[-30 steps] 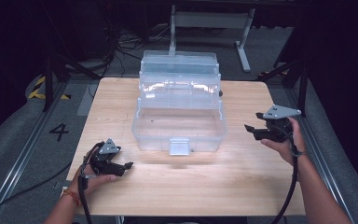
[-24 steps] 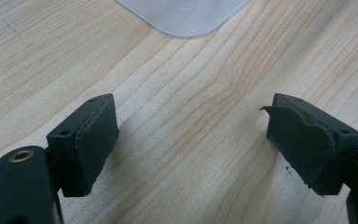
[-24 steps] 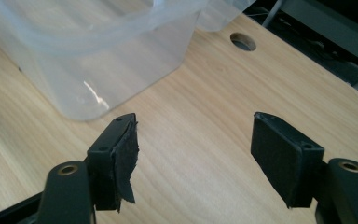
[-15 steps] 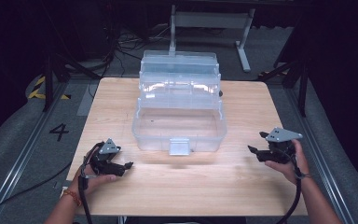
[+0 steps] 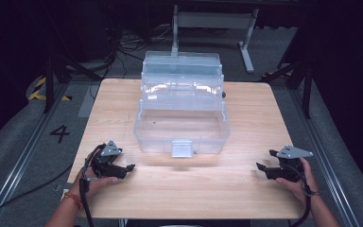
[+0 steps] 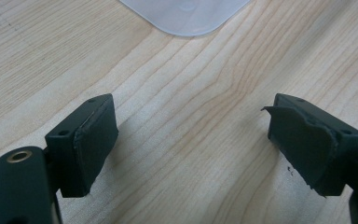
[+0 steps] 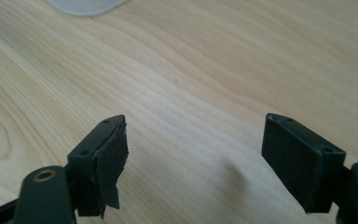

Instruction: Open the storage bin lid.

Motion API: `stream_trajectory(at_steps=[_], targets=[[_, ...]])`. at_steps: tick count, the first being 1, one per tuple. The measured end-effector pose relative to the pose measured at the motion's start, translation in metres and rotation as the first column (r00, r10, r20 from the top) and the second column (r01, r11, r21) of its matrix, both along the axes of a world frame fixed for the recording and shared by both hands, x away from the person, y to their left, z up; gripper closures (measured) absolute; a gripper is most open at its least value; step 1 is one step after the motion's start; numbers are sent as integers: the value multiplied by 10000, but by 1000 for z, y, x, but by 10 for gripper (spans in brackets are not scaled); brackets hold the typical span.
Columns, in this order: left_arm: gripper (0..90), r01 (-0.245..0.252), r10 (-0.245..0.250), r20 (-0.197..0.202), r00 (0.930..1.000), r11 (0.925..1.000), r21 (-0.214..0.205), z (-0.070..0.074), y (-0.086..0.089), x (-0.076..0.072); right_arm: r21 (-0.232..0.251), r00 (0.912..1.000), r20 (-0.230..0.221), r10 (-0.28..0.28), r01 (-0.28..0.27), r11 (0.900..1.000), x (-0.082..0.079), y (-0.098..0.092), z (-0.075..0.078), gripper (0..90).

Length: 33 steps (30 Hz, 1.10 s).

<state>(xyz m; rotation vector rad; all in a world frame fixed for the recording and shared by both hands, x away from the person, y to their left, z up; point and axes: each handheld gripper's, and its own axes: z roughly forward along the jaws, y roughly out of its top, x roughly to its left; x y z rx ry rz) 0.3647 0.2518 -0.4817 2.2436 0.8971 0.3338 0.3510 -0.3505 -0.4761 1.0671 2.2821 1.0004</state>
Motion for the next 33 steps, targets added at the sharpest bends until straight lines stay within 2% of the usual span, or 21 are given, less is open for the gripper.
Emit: stream_trajectory(at_steps=[2,8,26,33], targets=[[160,0,0,-14,10000,10000,11,0,0,0,116,9995,-249,-169,172,9998,-1,-3,-10,197],[151,51,-51,-11,10000,10000,39,0,0,1,488,9971,-714,-281,316,9983,1,-7,-11,189],[147,76,-76,-16,10000,10000,41,0,-1,2,464,9969,-723,-312,346,9983,1,-7,-11,180],[147,76,-76,-18,10000,10000,41,0,-1,2,407,9960,-743,-503,535,9977,2,-7,-11,145]])
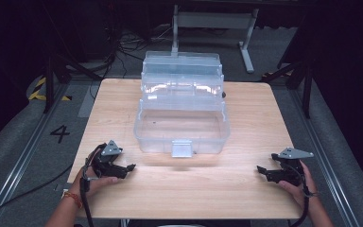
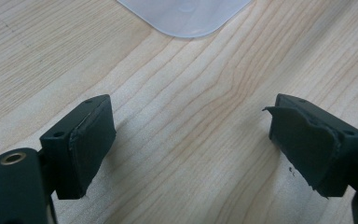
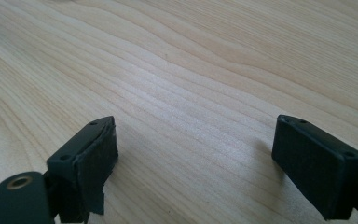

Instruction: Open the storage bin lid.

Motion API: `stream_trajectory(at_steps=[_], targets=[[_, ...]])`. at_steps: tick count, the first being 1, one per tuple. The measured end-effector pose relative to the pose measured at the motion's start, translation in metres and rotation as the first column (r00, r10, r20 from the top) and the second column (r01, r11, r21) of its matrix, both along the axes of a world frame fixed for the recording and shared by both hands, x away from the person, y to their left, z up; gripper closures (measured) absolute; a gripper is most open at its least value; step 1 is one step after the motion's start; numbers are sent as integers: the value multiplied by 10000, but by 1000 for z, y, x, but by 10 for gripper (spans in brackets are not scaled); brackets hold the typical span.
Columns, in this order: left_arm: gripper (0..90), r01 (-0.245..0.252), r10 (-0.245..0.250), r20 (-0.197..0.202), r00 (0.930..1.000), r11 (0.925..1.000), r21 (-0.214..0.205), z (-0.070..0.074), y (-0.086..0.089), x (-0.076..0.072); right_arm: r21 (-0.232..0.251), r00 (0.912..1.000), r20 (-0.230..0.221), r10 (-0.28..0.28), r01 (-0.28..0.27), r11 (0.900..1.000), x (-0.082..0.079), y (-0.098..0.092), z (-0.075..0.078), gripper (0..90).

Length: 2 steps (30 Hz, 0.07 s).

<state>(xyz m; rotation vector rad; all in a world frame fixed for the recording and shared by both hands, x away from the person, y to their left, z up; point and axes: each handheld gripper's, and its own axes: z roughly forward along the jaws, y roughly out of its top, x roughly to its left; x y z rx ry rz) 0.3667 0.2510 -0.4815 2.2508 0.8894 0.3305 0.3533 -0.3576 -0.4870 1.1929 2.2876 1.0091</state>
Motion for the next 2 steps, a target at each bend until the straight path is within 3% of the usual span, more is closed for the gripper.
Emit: stream_trajectory(at_steps=[2], targets=[[146,57,-57,46,10000,10000,42,0,0,1,-4,10000,-28,-43,43,10000,0,0,0,132]])
